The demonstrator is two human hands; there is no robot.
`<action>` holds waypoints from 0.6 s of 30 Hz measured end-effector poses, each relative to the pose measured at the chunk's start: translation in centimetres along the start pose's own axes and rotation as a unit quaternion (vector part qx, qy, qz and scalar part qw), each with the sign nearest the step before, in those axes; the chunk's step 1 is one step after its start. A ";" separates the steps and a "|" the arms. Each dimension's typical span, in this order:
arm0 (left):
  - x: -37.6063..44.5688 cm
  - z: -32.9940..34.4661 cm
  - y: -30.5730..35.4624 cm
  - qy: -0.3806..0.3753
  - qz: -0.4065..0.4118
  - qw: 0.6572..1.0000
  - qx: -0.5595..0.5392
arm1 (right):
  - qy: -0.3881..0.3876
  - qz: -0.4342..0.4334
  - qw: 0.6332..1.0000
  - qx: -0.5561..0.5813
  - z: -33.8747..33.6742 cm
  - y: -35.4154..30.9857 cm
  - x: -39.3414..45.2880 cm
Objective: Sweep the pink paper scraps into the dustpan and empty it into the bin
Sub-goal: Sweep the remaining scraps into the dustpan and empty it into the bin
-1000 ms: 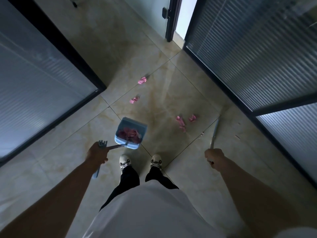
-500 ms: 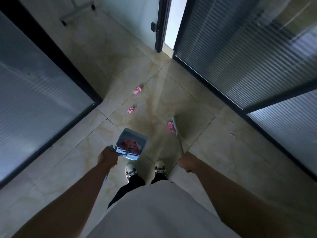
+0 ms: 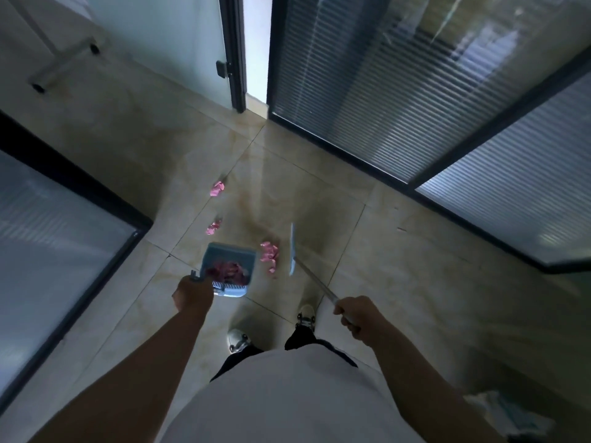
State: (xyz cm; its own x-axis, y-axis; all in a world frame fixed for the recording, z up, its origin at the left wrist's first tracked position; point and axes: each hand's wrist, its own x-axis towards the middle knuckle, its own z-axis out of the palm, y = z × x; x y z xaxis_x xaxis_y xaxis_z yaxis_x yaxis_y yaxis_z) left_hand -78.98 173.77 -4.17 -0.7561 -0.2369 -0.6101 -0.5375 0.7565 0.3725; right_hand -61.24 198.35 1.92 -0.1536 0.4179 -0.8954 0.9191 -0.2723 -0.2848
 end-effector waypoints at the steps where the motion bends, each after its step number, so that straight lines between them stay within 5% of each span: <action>1: -0.2 0.2 0.5 0.004 0.005 1.000 0.004 | 0.008 0.003 1.000 0.019 -0.7 0.1 0.1; 14: 1.5 5.4 9.1 -0.004 -0.040 0.996 -0.082 | 0.120 0.023 0.953 0.278 -16.1 -2.6 11.1; 18: 0.2 7.8 12.4 -0.002 -0.060 0.972 -0.226 | 0.150 0.034 0.935 0.319 -23.1 -4.1 15.7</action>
State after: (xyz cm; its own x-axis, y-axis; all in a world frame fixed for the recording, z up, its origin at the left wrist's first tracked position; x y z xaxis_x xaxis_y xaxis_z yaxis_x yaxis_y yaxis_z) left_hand -82.86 187.84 -5.10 -0.6764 -0.3034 -0.6711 -0.7320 0.3779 0.5669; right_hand -59.07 226.05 -3.01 0.0940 0.5793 -0.8096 0.5051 -0.7286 -0.4626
